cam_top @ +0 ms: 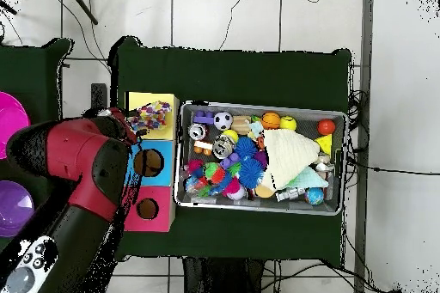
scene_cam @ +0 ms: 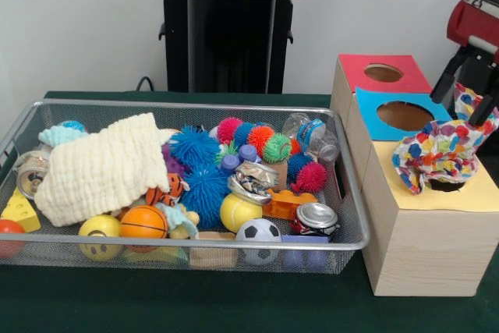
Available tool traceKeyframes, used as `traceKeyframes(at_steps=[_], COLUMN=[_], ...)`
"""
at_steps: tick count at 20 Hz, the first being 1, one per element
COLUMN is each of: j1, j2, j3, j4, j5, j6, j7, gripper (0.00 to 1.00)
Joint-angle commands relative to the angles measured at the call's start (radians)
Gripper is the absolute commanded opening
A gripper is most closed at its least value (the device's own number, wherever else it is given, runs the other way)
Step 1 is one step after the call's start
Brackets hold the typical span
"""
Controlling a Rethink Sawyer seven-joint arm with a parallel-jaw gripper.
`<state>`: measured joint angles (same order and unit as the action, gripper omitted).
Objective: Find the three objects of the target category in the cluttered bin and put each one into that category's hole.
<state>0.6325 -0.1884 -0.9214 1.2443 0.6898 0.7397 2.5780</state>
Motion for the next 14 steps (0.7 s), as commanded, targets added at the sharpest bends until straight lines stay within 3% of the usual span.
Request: traceKeyframes(at_steps=[1,5,6,8,14], j1=[-0.043,-0.043,-0.043,-0.034,-0.034], j2=[0.042,0.045,0.046,0.062,0.058], j3=[0.114,0.106,0.104,0.067,0.081], j4=[-0.028,-0.032,-0.033,-0.045,-0.039], j5=[0.043,0.042,0.042,0.034,0.038], j6=[-0.075,-0.062,-0.055,-0.042,-0.041], j7=[0.278,0.285,0.289,0.313,0.311], gripper=[1.00,1.00,0.00,0.00,0.00])
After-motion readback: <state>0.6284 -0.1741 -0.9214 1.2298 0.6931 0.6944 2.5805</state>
